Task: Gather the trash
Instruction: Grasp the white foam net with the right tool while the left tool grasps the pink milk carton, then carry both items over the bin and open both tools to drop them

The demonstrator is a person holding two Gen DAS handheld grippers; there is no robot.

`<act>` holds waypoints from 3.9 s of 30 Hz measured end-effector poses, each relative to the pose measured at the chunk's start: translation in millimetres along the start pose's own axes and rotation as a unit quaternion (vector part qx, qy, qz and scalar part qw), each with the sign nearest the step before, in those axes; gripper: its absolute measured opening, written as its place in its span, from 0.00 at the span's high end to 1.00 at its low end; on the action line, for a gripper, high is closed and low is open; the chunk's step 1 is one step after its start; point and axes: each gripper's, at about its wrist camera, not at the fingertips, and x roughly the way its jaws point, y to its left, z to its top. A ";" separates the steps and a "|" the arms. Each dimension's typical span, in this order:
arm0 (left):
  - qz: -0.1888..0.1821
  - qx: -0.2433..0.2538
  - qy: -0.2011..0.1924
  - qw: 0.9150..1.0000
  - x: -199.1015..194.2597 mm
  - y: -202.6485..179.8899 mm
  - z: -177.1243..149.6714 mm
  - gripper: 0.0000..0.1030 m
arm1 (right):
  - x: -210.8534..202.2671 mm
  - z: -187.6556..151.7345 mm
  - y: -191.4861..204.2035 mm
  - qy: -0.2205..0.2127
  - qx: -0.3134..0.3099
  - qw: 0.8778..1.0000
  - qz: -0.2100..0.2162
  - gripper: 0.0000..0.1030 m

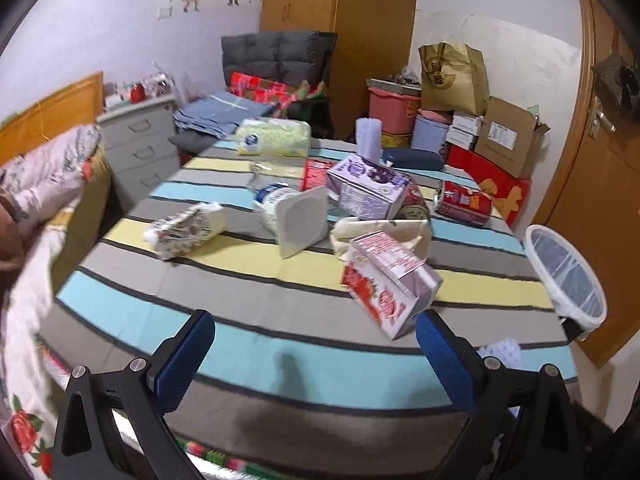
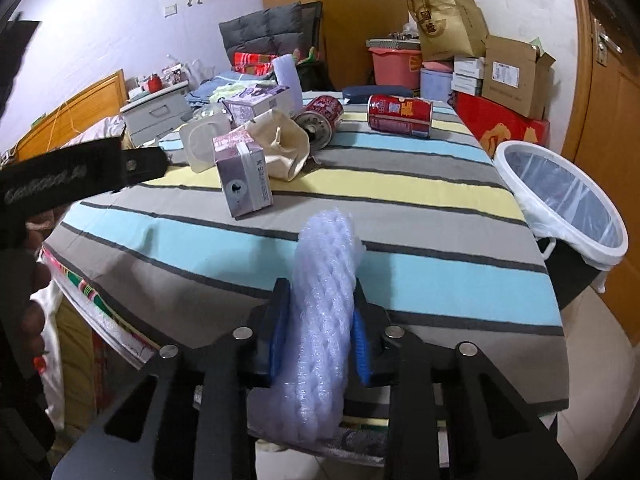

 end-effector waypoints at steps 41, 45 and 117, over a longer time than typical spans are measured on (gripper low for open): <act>-0.017 0.023 0.054 0.998 57.3 -54.6 27.3 0.65 | -27.9 41.8 -88.5 -0.086 0.087 0.991 -0.051 0.77; -0.026 0.025 0.036 0.999 40.1 -61.9 33.5 0.65 | -33.1 45.9 -96.6 -0.095 0.093 0.990 -0.052 0.77; -0.228 0.173 0.064 0.956 83.8 -299.0 53.8 0.46 | -7.4 69.5 -245.8 -0.010 0.155 0.978 -0.136 0.50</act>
